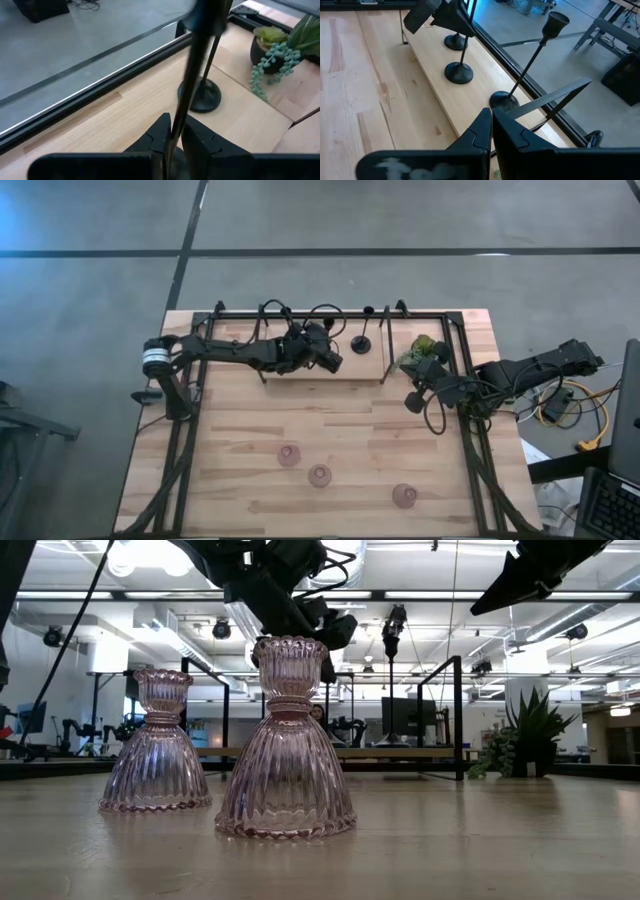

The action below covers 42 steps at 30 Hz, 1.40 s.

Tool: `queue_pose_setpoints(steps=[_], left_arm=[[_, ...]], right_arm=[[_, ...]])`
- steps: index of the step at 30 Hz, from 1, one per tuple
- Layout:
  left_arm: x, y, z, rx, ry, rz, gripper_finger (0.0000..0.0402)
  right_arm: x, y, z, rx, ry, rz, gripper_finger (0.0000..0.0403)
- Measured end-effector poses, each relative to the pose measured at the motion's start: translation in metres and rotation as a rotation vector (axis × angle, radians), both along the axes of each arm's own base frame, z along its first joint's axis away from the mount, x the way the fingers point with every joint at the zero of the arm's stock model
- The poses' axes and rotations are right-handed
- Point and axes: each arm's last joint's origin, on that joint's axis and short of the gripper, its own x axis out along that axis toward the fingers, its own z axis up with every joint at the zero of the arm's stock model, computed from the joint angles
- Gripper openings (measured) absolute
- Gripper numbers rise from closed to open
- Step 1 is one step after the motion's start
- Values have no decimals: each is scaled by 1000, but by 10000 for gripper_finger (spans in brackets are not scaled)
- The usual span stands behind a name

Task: Pick & Place candle stick holders
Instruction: Put the black candle holder on the shelf, then put the bottom pink candle holder on the shelf

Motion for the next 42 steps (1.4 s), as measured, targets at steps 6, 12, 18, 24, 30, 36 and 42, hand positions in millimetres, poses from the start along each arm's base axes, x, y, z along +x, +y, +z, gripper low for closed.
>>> queue_pose_setpoints(steps=[6, 12, 18, 24, 30, 36, 42], left_arm=[[-1, 0, -1, 4, 15, -5, 71], [-1, 0, -1, 6, 29, -8, 124], [-2, -3, 2, -42, 11, -74, 166], [-10, -9, 16, -89, -21, -133, 169], [-23, -11, 28, -78, 10, -108, 167], [-36, -17, 34, -102, 72, -112, 167], [-62, -40, 47, -120, 196, -182, 167]], right_arm=[[0, 0, 0, 0, 0, 0, 8], [0, 0, 0, 0, 0, 0, 8], [0, 0, 0, 0, 0, 0, 8], [0, 0, 0, 1, 0, 0, 8], [0, 0, 0, 2, -2, 1, 8], [0, 0, 0, 2, -3, 1, 8], [0, 0, 0, 2, -1, 2, 8]])
